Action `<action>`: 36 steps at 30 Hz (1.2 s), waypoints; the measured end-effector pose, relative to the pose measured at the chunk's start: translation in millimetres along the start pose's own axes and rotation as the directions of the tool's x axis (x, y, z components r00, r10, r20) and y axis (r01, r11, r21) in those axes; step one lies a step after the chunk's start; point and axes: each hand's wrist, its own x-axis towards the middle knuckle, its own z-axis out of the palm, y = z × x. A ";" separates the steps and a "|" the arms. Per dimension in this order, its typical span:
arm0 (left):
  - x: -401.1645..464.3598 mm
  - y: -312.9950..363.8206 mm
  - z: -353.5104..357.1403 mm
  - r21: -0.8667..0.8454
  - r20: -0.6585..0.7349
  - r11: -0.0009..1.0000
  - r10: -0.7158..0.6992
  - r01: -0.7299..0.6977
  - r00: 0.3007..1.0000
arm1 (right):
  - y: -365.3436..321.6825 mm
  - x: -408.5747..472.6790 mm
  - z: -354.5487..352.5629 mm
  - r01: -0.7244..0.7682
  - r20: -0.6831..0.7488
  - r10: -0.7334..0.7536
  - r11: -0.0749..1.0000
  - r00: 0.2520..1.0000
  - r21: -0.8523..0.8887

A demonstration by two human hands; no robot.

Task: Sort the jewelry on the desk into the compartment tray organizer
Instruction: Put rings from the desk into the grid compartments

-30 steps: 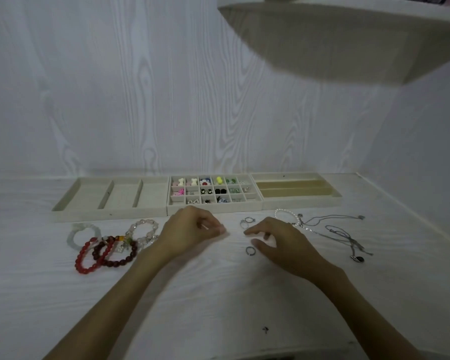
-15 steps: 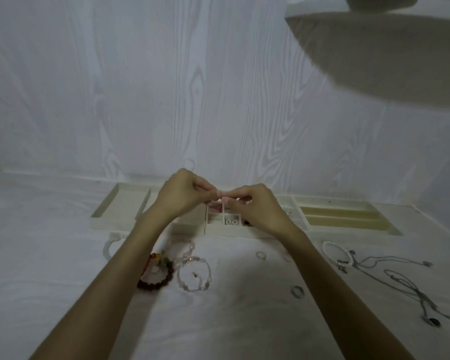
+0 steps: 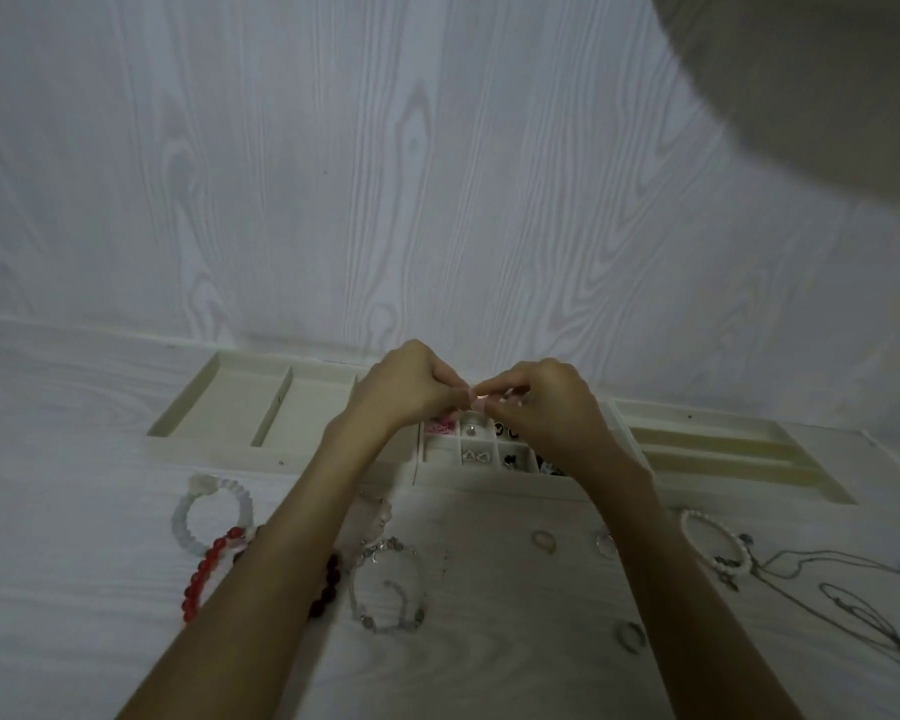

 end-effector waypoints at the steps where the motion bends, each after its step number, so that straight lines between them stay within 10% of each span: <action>1: 1.0 -0.8 0.0 -0.013 0.015 1.000 0.000 0.000 1.000 | 1.3 1.6 2.3 0.004 -0.005 -0.004 1.000 1.000 -0.007; 19: -1.9 21.0 5.6 -0.061 0.135 0.989 0.140 -0.132 0.981 | 7.6 -1.3 -22.8 -0.017 -0.183 -0.028 0.971 0.983 -0.238; 26: -0.7 20.4 4.3 0.222 0.136 0.970 0.072 -0.101 0.988 | -14.5 7.6 -17.2 0.096 0.061 -0.075 0.856 0.995 -0.507; 36: 0.3 -5.3 -28.3 0.270 0.067 0.960 0.055 -0.071 0.996 | -2.7 17.9 -38.7 0.049 0.240 0.032 0.944 0.970 -0.327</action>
